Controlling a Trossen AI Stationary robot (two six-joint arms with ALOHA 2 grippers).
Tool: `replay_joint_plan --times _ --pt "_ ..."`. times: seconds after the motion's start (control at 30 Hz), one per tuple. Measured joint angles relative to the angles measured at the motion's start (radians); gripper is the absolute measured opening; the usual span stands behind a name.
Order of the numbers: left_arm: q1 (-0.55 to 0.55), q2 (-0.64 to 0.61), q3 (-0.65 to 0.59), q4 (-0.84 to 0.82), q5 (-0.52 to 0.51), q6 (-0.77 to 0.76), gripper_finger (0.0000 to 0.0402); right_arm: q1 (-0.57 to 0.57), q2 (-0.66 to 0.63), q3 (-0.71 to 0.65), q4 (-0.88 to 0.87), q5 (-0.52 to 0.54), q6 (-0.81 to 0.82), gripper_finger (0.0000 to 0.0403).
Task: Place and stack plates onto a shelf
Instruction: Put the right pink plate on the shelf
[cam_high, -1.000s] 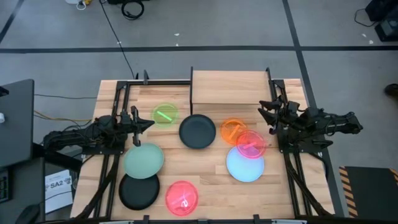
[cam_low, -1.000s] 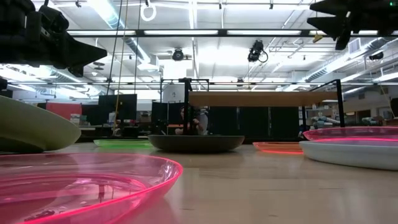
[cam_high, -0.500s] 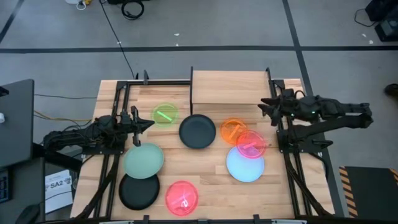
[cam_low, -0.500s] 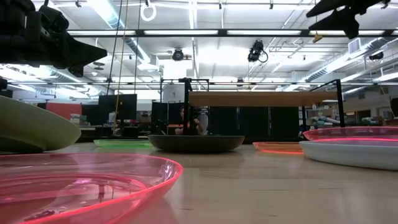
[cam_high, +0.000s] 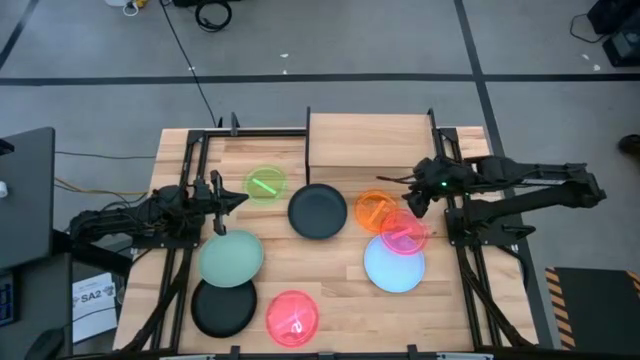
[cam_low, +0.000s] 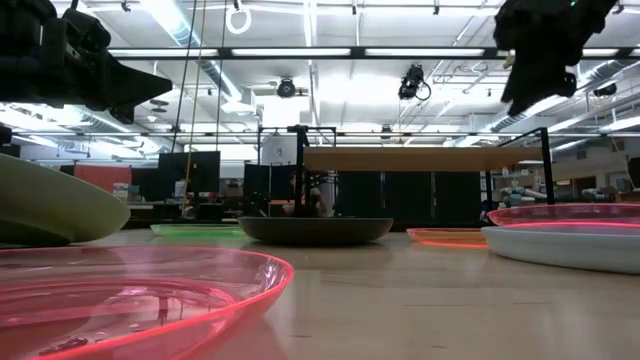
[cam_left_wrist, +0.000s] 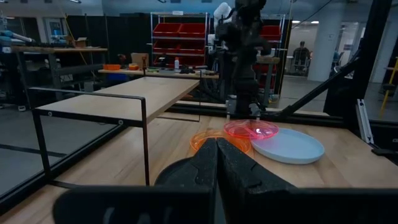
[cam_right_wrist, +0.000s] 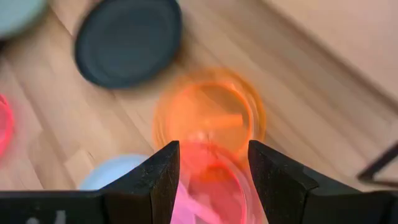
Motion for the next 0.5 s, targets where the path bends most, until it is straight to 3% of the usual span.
replay_joint_plan --times 0.13,0.5 --pt "0.000 0.000 0.000 0.000 0.000 0.000 0.0011 -0.058 0.055 0.000 -0.045 -0.059 0.032 0.0197" --pt "0.000 0.000 0.000 -0.001 0.000 0.000 0.0011 -0.120 0.190 0.000 -0.195 -0.062 0.049 0.0197"
